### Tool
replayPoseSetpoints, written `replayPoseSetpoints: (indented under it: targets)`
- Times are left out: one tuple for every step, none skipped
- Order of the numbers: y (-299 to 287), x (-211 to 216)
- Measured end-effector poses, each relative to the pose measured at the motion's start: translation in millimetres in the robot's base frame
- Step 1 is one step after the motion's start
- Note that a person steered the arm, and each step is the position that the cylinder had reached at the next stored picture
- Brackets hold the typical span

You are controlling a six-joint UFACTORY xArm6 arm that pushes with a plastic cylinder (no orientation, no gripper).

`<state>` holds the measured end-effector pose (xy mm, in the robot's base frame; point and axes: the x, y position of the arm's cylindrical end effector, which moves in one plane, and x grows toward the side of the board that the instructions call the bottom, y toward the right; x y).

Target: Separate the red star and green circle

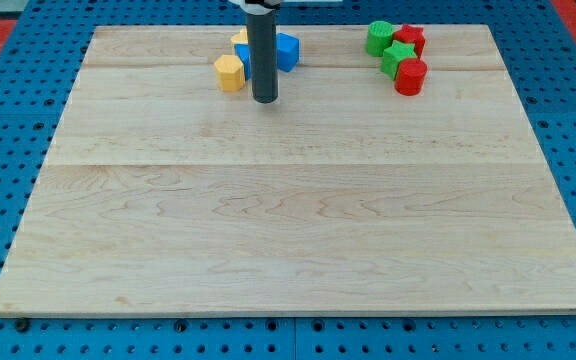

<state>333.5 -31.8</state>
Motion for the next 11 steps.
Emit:
replayPoseSetpoints:
  targets:
    - [0.0,0.5]
    - [22.4,25.2]
    - [112.2,63.8]
    - [236.9,47.6]
    - [299.8,-32.9]
    - [331.0,-114.8]
    - [333.7,-142.2]
    - [308.6,-141.5]
    - [249.7,-141.4]
    - [216.9,-139.7]
    - [184.3,-131.6]
